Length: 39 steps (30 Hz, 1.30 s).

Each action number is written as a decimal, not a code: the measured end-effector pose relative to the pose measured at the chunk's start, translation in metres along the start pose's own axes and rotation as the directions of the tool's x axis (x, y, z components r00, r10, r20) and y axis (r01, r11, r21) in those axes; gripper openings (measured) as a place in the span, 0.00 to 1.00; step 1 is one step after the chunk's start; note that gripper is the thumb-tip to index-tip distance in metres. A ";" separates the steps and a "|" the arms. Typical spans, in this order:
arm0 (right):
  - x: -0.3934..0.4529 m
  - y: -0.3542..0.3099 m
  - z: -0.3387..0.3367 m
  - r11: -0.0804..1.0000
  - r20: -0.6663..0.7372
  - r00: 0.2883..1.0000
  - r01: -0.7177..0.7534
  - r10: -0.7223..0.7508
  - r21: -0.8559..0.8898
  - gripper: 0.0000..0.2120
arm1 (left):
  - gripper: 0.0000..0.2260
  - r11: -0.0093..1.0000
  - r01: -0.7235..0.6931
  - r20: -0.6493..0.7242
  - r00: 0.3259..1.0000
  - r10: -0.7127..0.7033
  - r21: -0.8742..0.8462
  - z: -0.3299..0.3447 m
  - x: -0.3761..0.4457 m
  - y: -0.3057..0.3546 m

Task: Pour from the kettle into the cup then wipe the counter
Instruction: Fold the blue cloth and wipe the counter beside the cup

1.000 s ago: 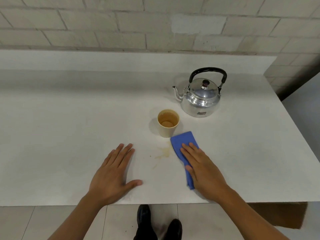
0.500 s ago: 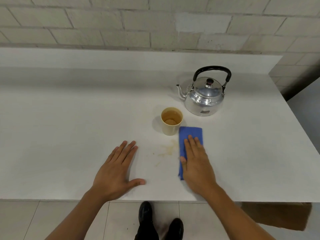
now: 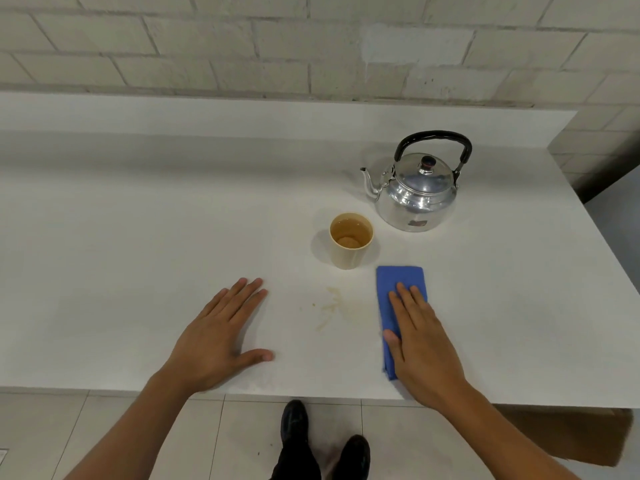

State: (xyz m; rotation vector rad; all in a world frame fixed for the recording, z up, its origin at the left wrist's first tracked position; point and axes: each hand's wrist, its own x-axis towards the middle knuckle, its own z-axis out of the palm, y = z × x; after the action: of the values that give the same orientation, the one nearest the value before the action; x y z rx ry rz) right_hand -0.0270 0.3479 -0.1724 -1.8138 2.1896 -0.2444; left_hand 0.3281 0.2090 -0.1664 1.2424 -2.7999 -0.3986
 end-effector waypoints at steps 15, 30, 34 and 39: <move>-0.018 -0.052 0.017 0.924 0.147 0.913 0.371 -0.381 0.091 0.26 | 0.45 1.000 0.020 -0.020 1.000 -0.021 -0.010 0.002 -0.001 0.001; 0.010 -0.134 0.030 0.857 0.201 0.843 0.514 -0.499 -0.029 0.28 | 0.50 0.998 0.007 -0.027 1.000 -0.008 -0.070 0.003 0.001 0.000; -0.015 -0.085 0.018 0.866 0.204 0.846 0.500 -0.492 0.016 0.27 | 0.54 0.998 0.004 -0.006 1.000 -0.004 -0.055 0.002 0.000 -0.001; -0.009 -0.036 0.002 0.954 0.174 0.941 0.300 -0.292 -0.024 0.29 | 0.54 0.999 0.014 -0.009 1.000 -0.014 -0.041 0.000 -0.001 0.001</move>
State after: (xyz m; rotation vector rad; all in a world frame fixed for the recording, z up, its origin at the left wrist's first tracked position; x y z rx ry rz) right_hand 0.0084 0.3498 -0.1620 -2.1068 1.8209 -0.0929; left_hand 0.3286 0.2104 -0.1661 1.2531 -2.7619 -0.4474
